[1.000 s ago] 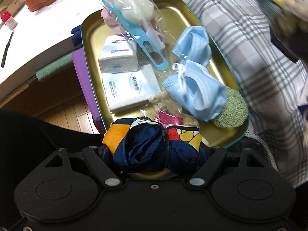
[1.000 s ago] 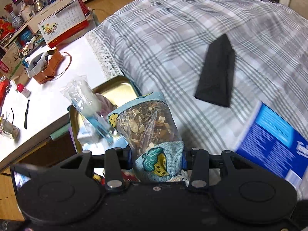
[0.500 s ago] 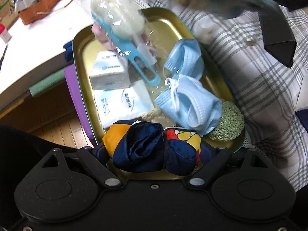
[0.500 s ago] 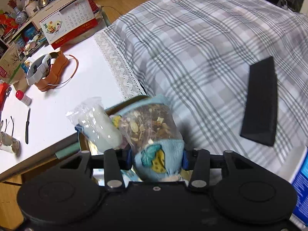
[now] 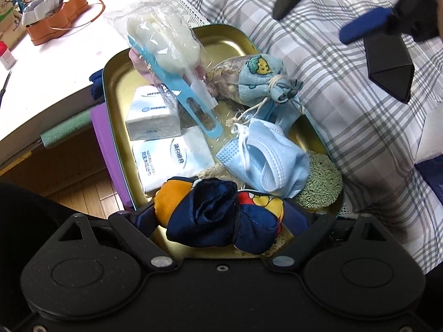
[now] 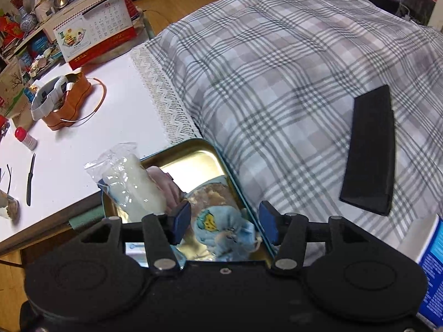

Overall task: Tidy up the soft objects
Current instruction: 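Open right gripper to drop the sachet while left gripper releases the fabric bundle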

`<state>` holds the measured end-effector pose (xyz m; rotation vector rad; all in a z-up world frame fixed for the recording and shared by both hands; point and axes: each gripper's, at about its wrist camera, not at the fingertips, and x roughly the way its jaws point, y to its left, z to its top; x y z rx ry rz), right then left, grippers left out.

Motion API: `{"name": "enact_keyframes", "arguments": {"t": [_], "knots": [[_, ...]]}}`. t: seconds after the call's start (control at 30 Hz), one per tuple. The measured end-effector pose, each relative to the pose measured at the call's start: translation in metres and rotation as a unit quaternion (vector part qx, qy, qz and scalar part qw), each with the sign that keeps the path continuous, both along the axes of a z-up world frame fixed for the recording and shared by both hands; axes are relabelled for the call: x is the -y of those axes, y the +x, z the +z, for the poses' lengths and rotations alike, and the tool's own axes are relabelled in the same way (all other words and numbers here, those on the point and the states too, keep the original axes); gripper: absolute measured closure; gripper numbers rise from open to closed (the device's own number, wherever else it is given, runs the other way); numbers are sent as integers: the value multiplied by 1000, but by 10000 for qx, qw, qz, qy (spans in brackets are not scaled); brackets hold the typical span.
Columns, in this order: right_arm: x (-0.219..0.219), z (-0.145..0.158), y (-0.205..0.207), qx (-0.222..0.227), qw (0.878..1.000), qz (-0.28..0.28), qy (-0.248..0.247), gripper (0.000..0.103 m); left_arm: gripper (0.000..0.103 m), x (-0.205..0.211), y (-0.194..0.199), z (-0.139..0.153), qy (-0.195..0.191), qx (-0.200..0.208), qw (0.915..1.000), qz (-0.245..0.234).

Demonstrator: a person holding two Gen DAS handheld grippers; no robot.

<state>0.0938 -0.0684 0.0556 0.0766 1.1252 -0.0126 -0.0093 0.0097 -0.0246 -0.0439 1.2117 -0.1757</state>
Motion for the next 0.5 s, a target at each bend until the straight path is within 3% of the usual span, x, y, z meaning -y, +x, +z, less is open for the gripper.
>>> {"name": "enact_keyframes", "arguments": {"t": [0.5], "knots": [[36, 6, -57, 89, 9998, -2, -202, 46, 13, -2, -12, 17, 253, 206, 9993, 176]]}}
